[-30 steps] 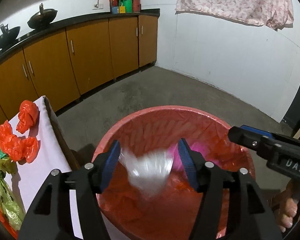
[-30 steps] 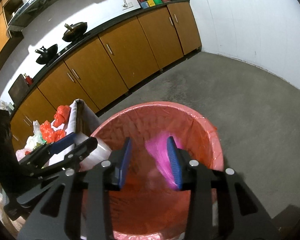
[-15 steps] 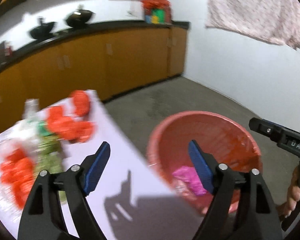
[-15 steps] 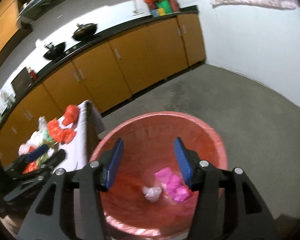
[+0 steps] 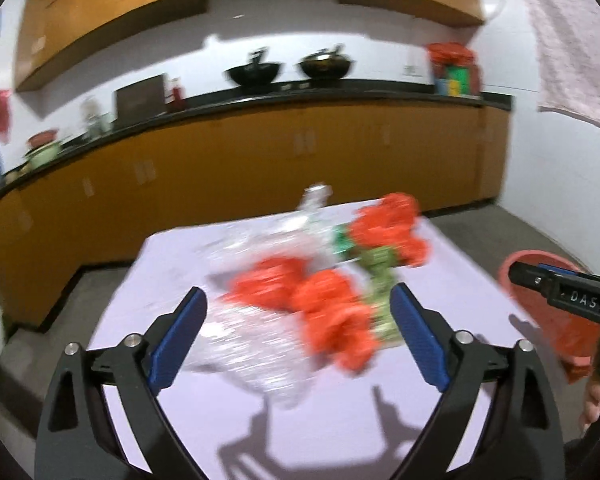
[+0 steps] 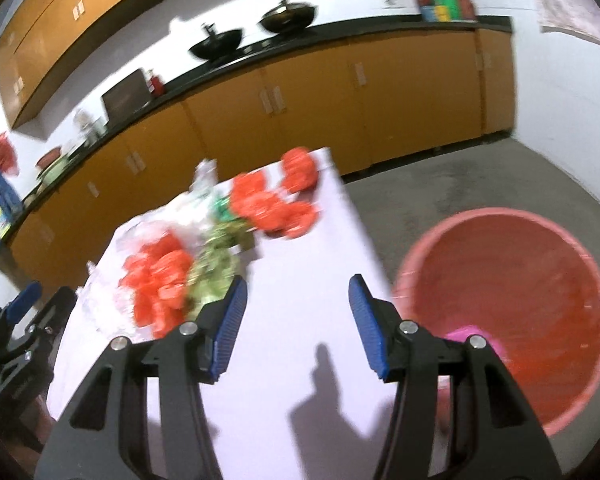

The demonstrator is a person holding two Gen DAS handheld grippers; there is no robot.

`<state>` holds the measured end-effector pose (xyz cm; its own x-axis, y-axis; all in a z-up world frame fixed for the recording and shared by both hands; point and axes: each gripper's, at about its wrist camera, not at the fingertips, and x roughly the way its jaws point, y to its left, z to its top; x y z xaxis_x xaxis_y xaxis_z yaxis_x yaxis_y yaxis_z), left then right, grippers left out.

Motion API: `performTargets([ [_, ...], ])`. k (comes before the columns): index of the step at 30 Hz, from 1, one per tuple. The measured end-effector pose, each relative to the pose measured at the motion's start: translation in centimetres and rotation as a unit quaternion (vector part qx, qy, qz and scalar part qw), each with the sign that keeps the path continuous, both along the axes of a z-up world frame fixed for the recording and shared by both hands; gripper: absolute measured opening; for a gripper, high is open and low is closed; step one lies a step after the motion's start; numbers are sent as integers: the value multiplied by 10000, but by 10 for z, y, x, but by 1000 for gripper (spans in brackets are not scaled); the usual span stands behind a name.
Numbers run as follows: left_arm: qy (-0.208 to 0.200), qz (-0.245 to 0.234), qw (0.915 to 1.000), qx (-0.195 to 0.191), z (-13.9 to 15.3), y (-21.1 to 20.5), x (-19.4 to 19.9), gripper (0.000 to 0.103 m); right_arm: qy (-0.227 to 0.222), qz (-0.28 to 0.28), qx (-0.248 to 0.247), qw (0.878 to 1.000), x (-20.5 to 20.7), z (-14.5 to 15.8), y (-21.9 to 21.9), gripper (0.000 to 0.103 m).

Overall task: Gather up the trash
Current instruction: 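Grasp the green bag with the right tool while the left tool reaches the bubble wrap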

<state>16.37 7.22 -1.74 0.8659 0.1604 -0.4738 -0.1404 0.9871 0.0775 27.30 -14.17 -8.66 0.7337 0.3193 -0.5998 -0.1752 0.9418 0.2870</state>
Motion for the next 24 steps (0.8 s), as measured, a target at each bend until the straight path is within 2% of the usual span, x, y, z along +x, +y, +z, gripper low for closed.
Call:
performTargets([
  [5,281,531,9980,-205,-21,54,7,97,236,199,-115,9995,21,-17,49,53],
  [10,483,698,9947,-573,-39,90,11,99,411,214,-82,9989,45,-25,76,54],
  [13,588,701,9926,-798,-46,97,16,99,499,205,-78,9985,64,-30,92,60],
  [18,660,620,9904,-1043,-56,98,16,99,667,247,-71,9974,88,-39,112,61],
  [24,836,578,9874,-1209,-63,93,31,99,860,355,-366,9950,97,-56,124,60],
])
